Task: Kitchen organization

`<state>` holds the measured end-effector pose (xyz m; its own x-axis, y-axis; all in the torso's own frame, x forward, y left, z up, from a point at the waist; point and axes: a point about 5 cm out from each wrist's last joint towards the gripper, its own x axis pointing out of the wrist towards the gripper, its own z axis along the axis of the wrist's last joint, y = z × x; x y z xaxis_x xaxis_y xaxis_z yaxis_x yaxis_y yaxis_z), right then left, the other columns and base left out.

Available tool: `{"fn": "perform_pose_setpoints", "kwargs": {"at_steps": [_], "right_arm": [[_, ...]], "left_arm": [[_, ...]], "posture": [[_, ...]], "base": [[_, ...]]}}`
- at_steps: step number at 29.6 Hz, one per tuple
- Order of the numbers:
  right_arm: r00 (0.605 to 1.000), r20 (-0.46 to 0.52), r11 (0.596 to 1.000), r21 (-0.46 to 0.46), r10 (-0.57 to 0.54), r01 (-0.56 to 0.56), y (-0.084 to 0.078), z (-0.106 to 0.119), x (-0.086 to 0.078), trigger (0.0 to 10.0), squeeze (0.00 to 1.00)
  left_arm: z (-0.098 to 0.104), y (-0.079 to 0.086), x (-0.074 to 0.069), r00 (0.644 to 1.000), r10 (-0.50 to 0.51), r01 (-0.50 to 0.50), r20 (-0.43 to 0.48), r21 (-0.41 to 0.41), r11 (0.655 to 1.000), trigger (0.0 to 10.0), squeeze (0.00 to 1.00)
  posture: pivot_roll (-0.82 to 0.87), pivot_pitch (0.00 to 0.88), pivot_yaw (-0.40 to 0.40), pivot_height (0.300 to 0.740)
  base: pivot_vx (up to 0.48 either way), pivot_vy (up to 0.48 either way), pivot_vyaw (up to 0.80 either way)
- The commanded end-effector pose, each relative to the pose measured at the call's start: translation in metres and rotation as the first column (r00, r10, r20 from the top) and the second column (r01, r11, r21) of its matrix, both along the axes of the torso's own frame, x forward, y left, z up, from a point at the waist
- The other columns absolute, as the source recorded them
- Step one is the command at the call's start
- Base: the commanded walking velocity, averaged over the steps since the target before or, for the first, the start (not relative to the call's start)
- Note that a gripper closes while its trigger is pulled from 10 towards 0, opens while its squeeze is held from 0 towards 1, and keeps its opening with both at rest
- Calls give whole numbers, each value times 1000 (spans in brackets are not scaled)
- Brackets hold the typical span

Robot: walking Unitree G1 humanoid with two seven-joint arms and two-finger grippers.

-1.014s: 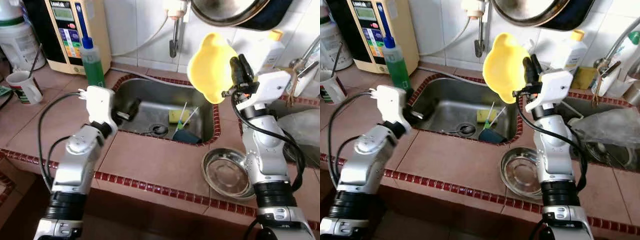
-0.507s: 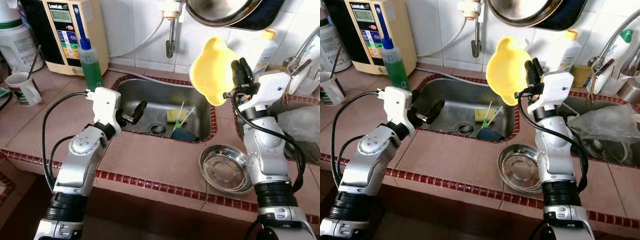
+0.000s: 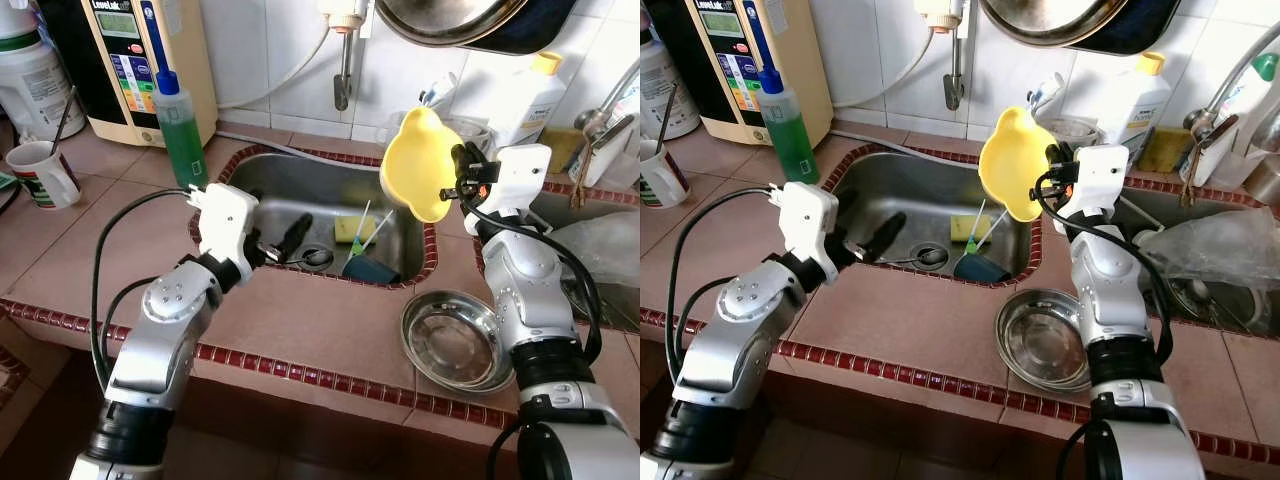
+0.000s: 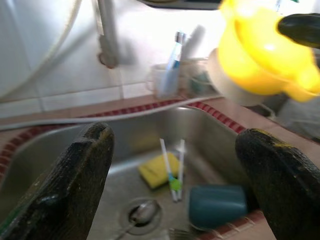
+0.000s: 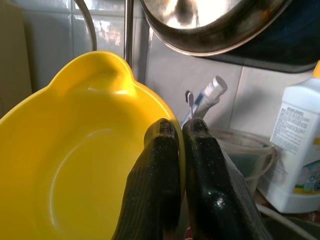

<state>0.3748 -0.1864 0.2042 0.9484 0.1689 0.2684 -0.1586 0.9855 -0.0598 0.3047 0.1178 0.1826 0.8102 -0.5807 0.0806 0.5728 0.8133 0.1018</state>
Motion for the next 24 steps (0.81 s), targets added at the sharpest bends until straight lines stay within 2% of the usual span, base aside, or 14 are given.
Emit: {"fn": "perform_pose_setpoints", "kwargs": {"at_steps": [1,10,24], "right_arm": [[1000,3,1000,22,9,-9,-2,8,4,10000,0],[997,-46,998,29,54,-52,-1,6,13,10000,0],[981,-114,987,57,158,-152,12,4,23,10000,0]], "left_arm": [[4,-5,-5,999,-38,38,8,5,999,10000,0],[0,-14,-18,995,-94,95,-17,30,995,10000,0],[4,-10,-27,995,-88,90,-35,44,995,10000,0]], "posture": [[-8,78,-2,740],[-1,102,-4,740],[30,170,-13,740]], "base": [[0,0,0],[0,0,0],[0,0,0]]}}
